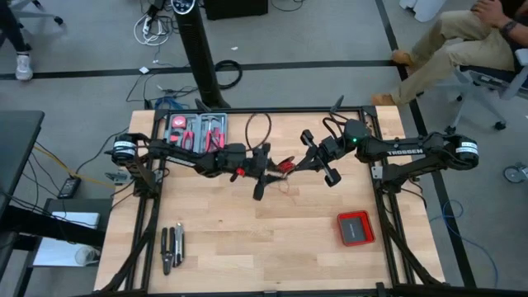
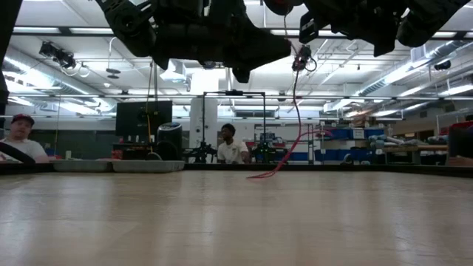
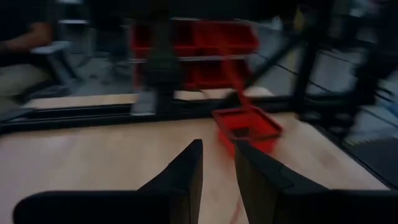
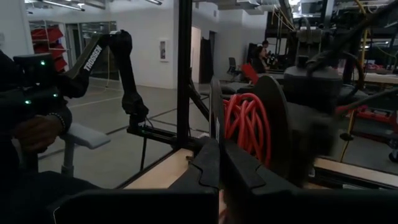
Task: Coil cords
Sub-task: Coil the red wire onto the spool
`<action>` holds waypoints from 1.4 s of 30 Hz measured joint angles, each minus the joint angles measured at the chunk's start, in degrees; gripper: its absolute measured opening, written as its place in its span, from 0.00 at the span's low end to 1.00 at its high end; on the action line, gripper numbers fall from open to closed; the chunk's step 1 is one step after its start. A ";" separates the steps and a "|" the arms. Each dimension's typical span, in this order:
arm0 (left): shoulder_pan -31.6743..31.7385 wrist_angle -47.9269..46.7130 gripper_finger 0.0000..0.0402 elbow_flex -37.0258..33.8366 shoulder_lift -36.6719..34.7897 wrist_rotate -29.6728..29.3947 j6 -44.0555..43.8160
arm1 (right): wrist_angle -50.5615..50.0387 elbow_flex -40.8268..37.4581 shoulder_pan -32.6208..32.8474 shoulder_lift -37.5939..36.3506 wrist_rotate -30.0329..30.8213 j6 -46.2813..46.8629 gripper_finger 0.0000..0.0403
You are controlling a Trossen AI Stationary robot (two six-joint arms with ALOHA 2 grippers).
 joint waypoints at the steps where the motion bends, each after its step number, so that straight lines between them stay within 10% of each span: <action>1: 0.38 0.20 0.24 0.00 -0.08 -1.20 -0.30 | 0.02 0.00 0.11 0.00 -0.03 0.02 0.00; 10: 1.25 1.53 0.24 0.00 -0.15 -6.21 -0.39 | -0.87 0.00 0.79 0.00 -0.21 0.04 0.00; 34: 1.18 5.57 0.24 0.02 -0.19 2.42 -0.43 | -2.47 0.00 0.82 0.00 3.43 -3.51 0.00; 42: 0.79 5.43 0.06 0.02 -0.19 -2.15 -0.83 | -2.53 0.01 1.51 0.00 5.29 -4.10 0.00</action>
